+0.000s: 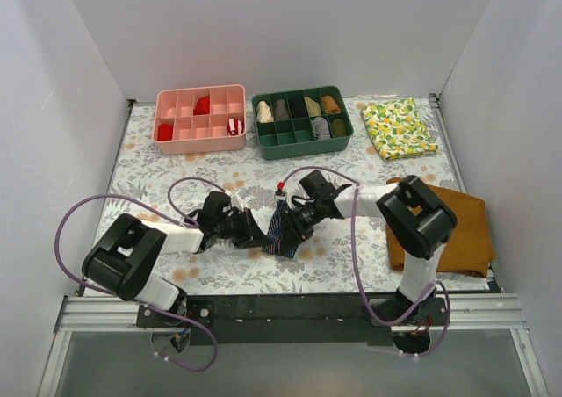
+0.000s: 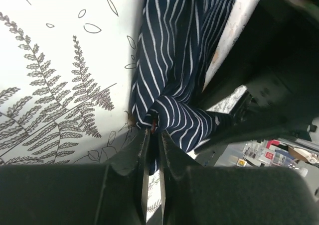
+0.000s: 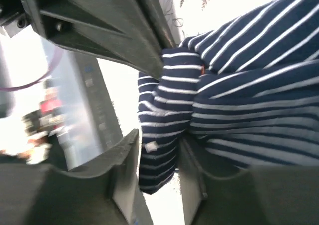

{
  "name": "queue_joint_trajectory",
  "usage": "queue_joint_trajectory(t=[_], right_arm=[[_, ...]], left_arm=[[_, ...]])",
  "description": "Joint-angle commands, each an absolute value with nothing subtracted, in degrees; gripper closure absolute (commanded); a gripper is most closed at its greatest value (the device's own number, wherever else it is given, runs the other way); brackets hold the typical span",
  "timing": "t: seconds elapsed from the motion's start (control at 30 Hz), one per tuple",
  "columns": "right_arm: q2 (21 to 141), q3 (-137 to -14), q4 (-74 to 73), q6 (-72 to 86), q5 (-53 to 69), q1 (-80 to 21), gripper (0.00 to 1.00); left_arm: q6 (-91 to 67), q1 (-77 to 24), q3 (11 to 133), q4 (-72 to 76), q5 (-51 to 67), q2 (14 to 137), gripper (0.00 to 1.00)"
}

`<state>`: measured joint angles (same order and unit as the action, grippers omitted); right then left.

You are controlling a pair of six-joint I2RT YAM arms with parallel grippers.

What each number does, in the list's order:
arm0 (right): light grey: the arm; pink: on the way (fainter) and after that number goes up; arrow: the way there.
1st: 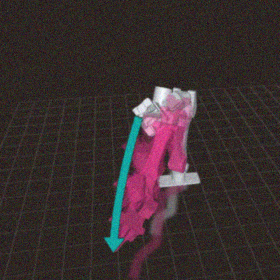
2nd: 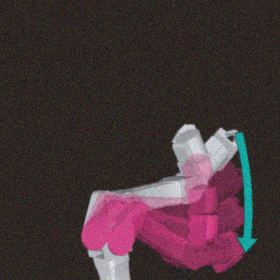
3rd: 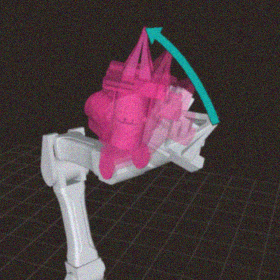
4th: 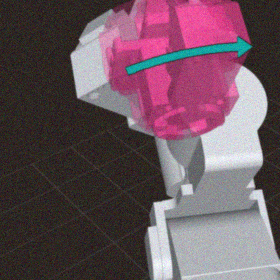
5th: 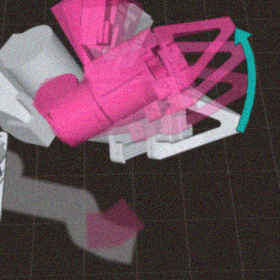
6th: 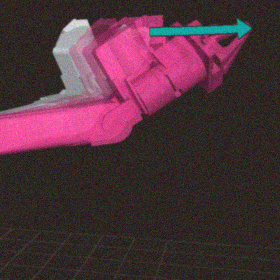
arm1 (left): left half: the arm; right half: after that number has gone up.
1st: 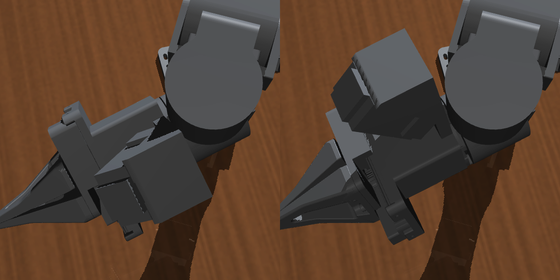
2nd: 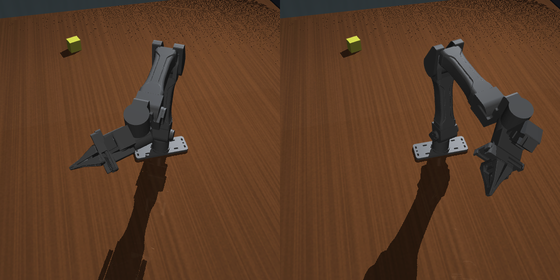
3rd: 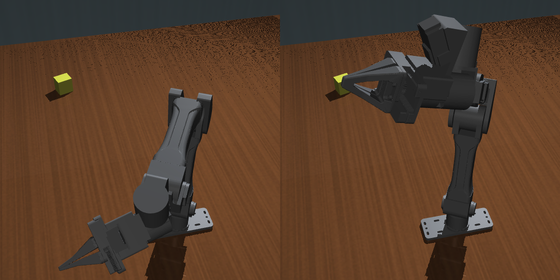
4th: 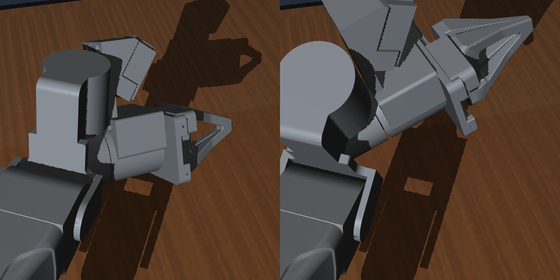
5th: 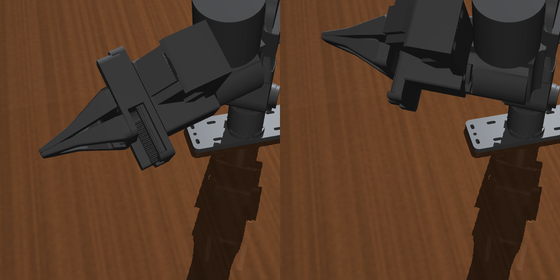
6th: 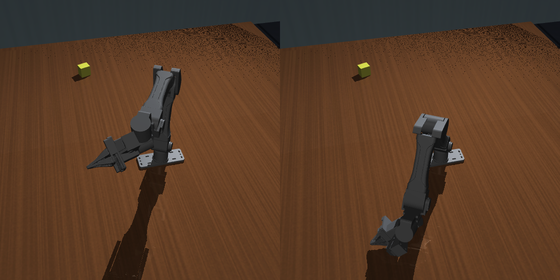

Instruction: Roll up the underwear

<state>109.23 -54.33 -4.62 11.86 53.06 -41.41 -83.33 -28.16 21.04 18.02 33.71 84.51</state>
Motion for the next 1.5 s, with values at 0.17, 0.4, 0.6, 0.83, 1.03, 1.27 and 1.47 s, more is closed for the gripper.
queue_joint_trajectory(t=[0.17, 0.4, 0.6, 0.83, 1.03, 1.27, 1.47], right_arm=[[86.32, -46.33, -2.28, 8.79, 17.60, -45.61, 0.05], [77.79, -46.75, -6.15, 3.70, 4.06, -51.40, 0.05], [77.61, -48.07, -7.12, 0.18, -8.76, -62.83, 0.08], [80.94, -48.87, -6.86, -3.16, -20.11, -71.35, 0.16], [84.28, -49.22, -5.36, -5.71, -26.19, -74.44, 0.20], [87.80, -50.71, -4.05, -7.73, -28.47, -75.85, 0.31], [88.42, -51.42, -3.08, -9.40, -29.97, -77.43, 0.32]], left_arm=[[-78.66, -29.44, 27.07, -1.49, 25.48, 83.93, 1.00], [-77.79, -29.71, 31.71, -6.06, 25.66, 85.78, 1.00], [-77.78, -29.71, 37.96, -15.28, 24.87, 88.94, 1.00], [-77.17, -29.71, 44.55, -24.24, 23.38, 93.42, 1.00], [-76.38, -29.71, 46.14, -26.19, 23.29, 95.36, 1.00], [-75.94, -29.71, 45.88, -26.19, 23.82, 95.98, 1.00], [-75.67, -29.71, 45.97, -26.02, 23.99, 96.85, 1.00]])
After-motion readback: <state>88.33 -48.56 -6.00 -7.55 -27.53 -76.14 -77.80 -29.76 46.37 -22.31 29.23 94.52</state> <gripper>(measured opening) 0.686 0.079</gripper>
